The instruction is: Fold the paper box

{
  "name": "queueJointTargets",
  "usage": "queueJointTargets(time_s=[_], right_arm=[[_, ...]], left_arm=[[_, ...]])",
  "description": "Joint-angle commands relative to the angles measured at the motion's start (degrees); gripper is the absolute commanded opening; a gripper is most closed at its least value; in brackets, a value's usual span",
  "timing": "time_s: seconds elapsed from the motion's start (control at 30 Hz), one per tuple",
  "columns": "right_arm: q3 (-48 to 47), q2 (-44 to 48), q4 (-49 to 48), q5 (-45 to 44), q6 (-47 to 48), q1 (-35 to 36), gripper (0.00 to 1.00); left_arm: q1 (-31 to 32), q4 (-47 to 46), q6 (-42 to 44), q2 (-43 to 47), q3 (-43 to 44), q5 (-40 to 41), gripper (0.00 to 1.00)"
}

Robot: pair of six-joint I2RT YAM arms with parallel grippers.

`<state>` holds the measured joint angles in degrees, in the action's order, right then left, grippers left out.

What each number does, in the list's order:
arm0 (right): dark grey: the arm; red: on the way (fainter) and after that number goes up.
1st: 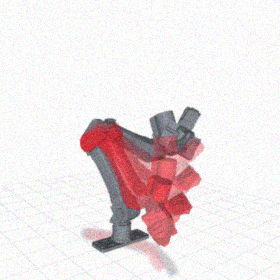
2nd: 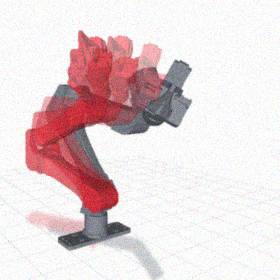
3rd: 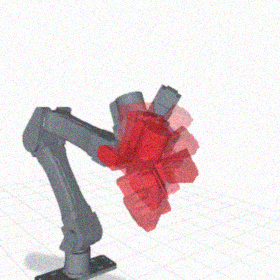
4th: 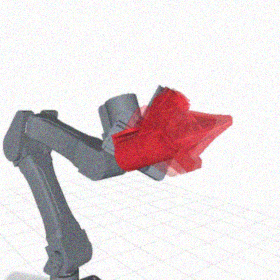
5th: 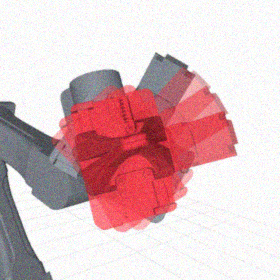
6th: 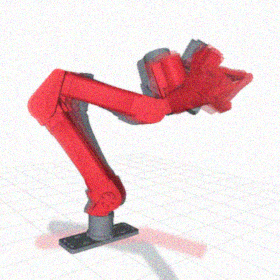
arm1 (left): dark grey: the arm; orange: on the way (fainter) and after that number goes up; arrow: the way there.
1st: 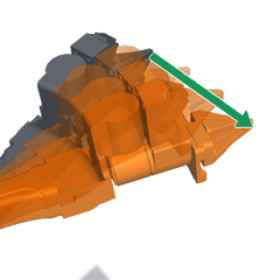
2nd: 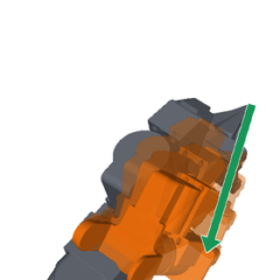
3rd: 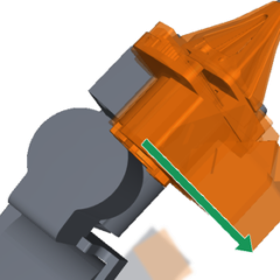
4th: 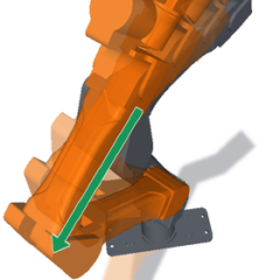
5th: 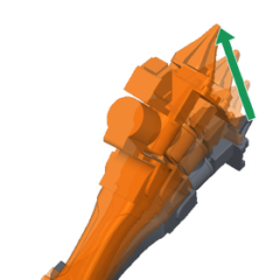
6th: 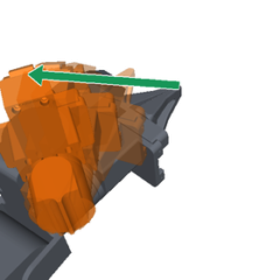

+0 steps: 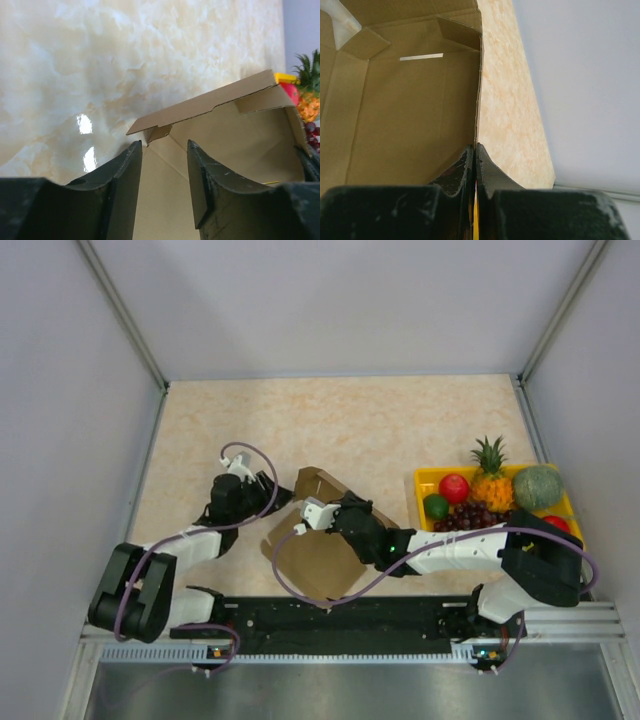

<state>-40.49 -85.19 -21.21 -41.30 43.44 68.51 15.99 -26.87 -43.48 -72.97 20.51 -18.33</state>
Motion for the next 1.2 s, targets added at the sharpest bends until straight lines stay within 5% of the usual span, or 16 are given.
queueJointTargets(time_s=[0.0,0.33,0.63,0.87,1.17], right_arm=[[-1.2,0.2,1.3,1.0,-0.5,1.0,0.0],[-1.4,0.0,1.2,1.4,-0.7,1.0,0.0],[-2.1,-0.7,2.6,1.4,-0.4,1.0,0.0],[-2.7,-1.5,2.7,1.5,-0.1,1.4,0.0],[-1.7,-1.8,0.0,-1.1,1.8,3.3,0.0]], left_arm=[[-2.2,-9.3,0.9,-2.4,3.5,-6.8,0.49],[-0.6,-5.5,12.9,-10.4,12.3,-13.2,0.49],[3.9,1.8,13.5,-8.5,14.4,-7.2,0.17],[5.0,8.6,7.8,-6.0,17.0,-4.7,0.14],[7.7,-4.7,2.2,-1.0,6.7,-0.5,0.12]])
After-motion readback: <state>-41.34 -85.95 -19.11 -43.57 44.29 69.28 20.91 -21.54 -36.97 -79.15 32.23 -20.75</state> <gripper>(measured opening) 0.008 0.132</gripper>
